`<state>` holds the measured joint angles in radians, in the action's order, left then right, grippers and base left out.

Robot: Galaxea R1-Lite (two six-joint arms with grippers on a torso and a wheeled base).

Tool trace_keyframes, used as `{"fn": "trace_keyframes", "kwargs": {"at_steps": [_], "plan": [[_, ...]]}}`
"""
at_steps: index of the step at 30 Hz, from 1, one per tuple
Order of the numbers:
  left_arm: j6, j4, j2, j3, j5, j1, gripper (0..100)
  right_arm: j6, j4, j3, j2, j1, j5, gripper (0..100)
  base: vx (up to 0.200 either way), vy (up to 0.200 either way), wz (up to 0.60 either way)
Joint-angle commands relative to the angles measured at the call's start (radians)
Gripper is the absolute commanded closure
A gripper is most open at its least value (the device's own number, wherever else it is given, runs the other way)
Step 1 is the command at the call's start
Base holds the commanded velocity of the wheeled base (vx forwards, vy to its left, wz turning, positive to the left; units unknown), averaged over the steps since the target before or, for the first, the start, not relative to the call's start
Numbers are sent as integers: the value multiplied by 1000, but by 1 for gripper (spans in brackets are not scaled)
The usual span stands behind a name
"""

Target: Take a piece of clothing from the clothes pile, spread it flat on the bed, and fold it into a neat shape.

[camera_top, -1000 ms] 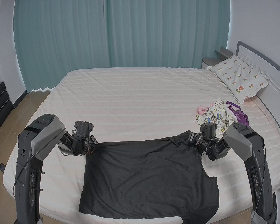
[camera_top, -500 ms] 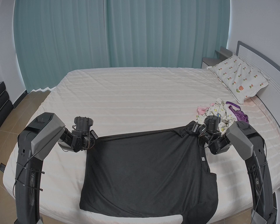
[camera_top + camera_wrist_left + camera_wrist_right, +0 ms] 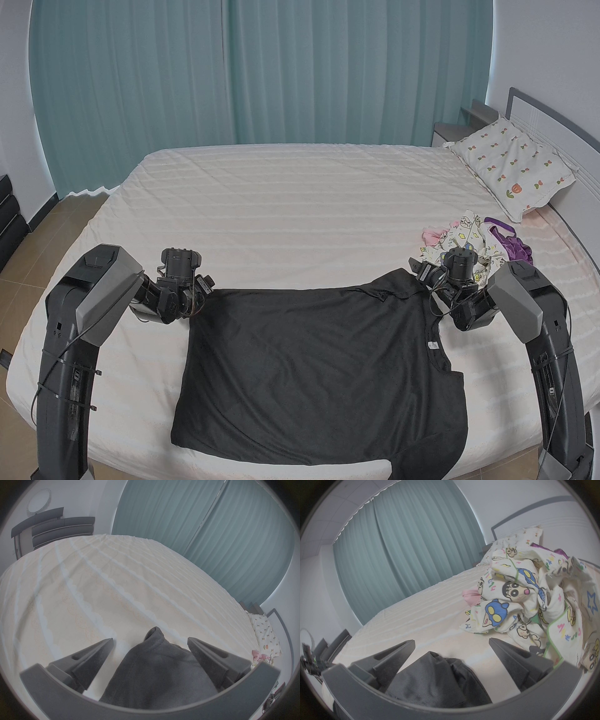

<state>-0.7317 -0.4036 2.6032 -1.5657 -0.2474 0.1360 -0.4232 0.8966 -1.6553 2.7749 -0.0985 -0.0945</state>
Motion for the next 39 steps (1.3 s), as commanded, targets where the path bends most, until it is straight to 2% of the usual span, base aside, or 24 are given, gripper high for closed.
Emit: {"fn": "trace_keyframes", "kwargs": {"at_steps": [1,4,6,12,17,20,33,37,39], "plan": [[-3,-4,3,-2,-1,-6,0,-100,-15,12,-41,-6,2,0,0,0,0],[-18,-1,-8,6,-1,-15,0,-140,-28,32,-70,-21,19,0,0,0,0],[-63,2,-28,7,2,-19,0,-160,-61,57,-93,-43,41,0,0,0,0],[-236,55,-83,21,34,-59,0,-221,-200,72,-126,-79,41,0,0,0,0],[-397,48,-164,118,211,-76,0,-287,-254,51,-117,-95,47,0,0,0,0],[-457,43,-195,161,267,-81,0,-287,-304,39,-95,-99,47,0,0,0,0],[-471,-73,-222,280,274,-82,0,-316,-489,-172,8,-89,32,0,0,0,0],[-471,-80,-221,286,274,-82,0,-385,-495,-222,15,-92,27,0,0,0,0],[-471,-80,-221,288,274,-81,0,-459,-462,-288,17,-87,25,0,0,0,0]]}}
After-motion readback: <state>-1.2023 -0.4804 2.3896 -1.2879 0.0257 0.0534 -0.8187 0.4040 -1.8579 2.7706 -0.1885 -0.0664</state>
